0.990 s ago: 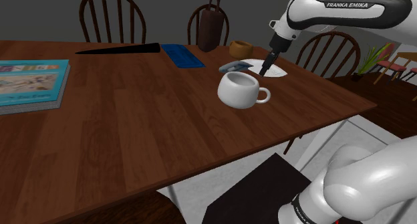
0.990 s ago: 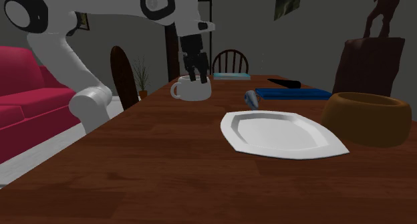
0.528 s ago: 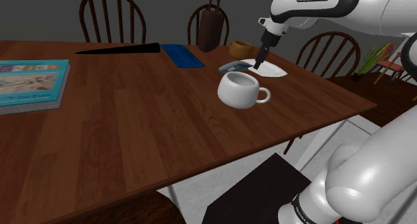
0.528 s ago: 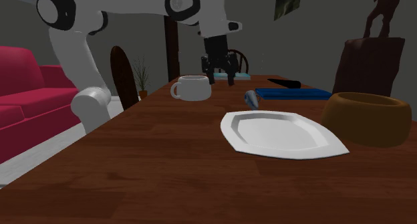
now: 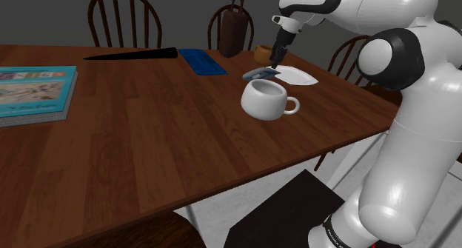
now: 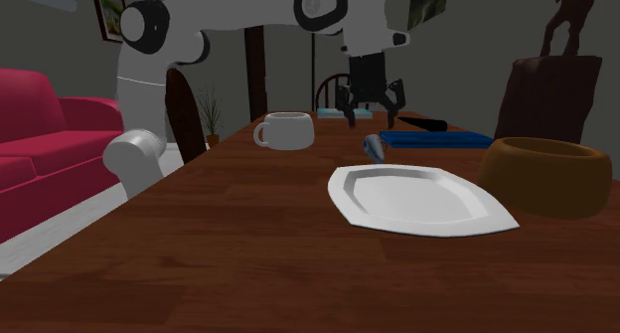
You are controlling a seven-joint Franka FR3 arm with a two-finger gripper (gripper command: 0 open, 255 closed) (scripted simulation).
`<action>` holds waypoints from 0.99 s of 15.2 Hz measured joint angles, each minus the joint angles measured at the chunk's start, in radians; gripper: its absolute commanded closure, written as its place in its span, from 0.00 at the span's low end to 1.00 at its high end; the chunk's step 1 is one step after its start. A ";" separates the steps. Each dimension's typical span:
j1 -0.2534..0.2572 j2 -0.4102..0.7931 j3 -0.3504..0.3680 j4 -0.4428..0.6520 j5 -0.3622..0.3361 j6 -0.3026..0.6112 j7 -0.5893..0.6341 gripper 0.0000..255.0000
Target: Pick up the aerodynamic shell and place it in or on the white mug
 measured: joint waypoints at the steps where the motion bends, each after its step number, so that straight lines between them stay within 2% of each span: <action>1: -0.009 0.026 0.003 0.028 0.015 -0.007 -0.018 0.00; 8: -0.006 0.051 0.012 -0.029 0.033 0.071 -0.040 0.00; 14: -0.006 0.055 0.013 -0.033 0.035 0.078 -0.042 0.00; 15: -0.006 0.055 0.013 -0.033 0.035 0.078 -0.042 1.00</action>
